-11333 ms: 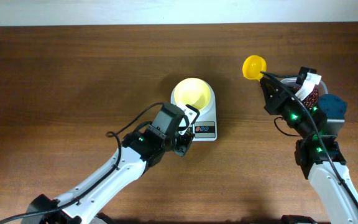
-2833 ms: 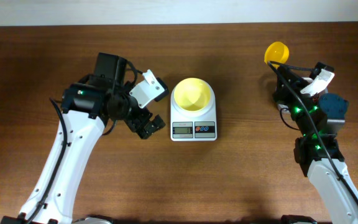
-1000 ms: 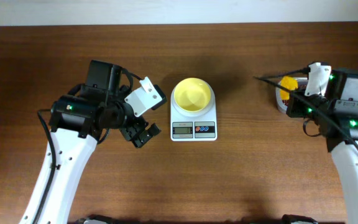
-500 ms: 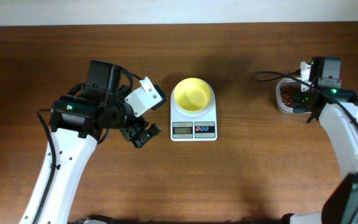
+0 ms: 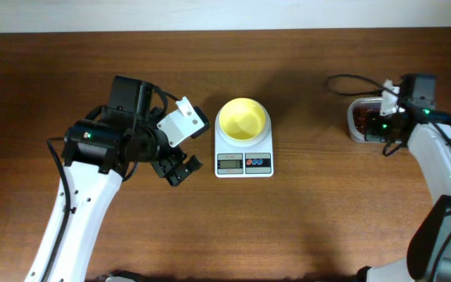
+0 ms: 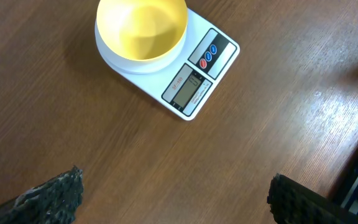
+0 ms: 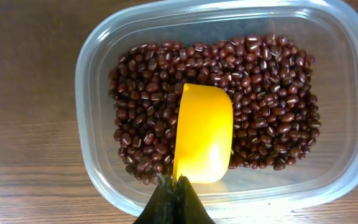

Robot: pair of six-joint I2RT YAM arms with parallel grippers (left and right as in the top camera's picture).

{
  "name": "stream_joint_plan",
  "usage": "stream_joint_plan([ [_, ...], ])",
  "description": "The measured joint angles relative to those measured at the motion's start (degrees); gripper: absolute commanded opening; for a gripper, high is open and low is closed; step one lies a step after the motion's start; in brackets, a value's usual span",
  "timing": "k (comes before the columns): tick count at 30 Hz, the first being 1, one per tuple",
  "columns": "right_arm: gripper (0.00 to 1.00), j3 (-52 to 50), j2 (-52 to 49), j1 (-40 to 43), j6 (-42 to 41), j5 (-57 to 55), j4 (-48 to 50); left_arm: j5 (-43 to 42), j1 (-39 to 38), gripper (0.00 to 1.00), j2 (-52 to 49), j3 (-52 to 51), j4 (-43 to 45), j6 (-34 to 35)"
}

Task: Scoop item into bowl and weigh 50g on scale
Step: 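Move the held yellow scoop with the right gripper to the bean container, then dip the scoop into the red beans and scoop them up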

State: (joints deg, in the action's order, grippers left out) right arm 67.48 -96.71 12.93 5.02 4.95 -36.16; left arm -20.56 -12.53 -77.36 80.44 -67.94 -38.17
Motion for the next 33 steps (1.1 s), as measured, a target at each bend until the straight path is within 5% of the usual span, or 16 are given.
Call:
stream_joint_plan([
  [12, 0.04, 0.7, -4.2, 11.9, -6.5, 25.9, -0.2, 0.0, 0.0, 0.99, 0.0, 0.0, 0.0, 0.0],
  [33, 0.04, 0.8, -5.6, 20.7, -8.9, 36.8, -1.7, 0.0, 0.0, 0.99, 0.0, 0.0, 0.0, 0.0],
])
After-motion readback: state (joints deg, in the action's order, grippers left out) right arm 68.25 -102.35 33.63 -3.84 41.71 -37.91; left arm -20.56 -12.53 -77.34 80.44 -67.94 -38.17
